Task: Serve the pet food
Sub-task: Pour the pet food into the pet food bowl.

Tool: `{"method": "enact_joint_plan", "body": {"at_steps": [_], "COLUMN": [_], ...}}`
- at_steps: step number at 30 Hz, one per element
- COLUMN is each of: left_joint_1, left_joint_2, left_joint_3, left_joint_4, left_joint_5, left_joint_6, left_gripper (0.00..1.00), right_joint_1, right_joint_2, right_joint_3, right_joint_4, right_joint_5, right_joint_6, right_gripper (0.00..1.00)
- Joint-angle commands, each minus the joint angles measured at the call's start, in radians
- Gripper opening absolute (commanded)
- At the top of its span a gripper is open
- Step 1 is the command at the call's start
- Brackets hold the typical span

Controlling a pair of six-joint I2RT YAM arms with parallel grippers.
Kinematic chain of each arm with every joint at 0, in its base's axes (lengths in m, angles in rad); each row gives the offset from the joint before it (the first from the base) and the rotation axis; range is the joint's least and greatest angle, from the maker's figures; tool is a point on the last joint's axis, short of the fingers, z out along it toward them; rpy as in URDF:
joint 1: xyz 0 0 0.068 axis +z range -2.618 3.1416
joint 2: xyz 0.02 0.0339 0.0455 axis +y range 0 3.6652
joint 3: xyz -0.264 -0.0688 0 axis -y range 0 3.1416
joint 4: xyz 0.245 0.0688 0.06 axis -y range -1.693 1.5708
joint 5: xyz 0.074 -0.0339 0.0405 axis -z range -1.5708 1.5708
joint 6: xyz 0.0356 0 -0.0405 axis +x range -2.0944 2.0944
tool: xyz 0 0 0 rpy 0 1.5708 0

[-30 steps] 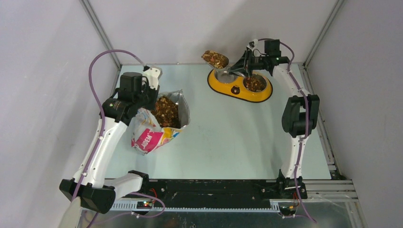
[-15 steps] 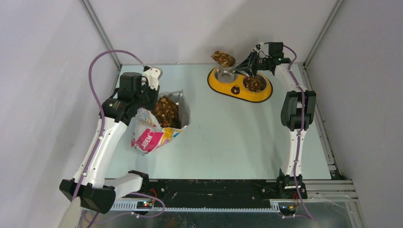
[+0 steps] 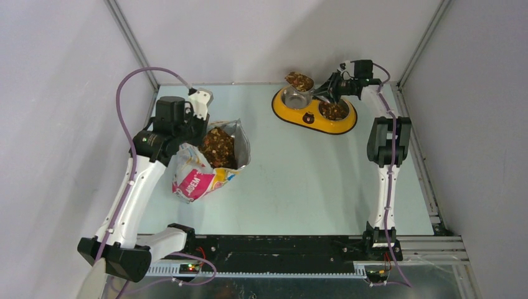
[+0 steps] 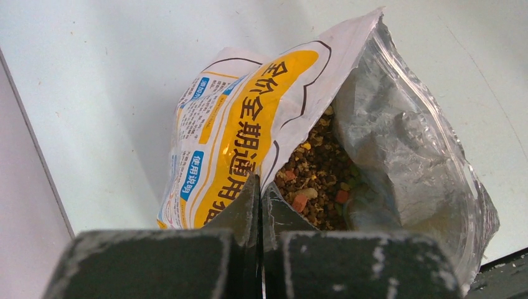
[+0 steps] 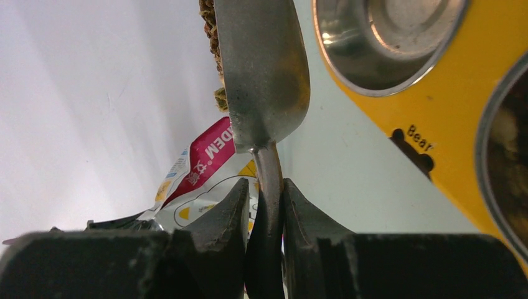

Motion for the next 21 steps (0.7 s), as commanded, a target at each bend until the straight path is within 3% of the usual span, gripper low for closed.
{"method": "enact_joint_plan", "body": {"at_steps": [1,21], "left_joint_1": [0.015,0.026], "left_joint_2": [-0.043,-0.052], "left_joint_3": [-0.011,-0.012], "left_joint_4": [0.038,0.038], "left_joint_5": [0.021,0.019], "left_joint_6": [0.023,0.024], "left_gripper": [0.00,0.00], "right_joint_1": [-0.029,-0.021], "right_joint_2": [0.017,0.070], "right_joint_3": [0.085,0.108], "right_joint_4": [-0.003,-0.082], "right_joint_5": [0.002,0.112], "right_joint_6": [-0.055,-0.170], "right_gripper": [0.00,0.00]}}
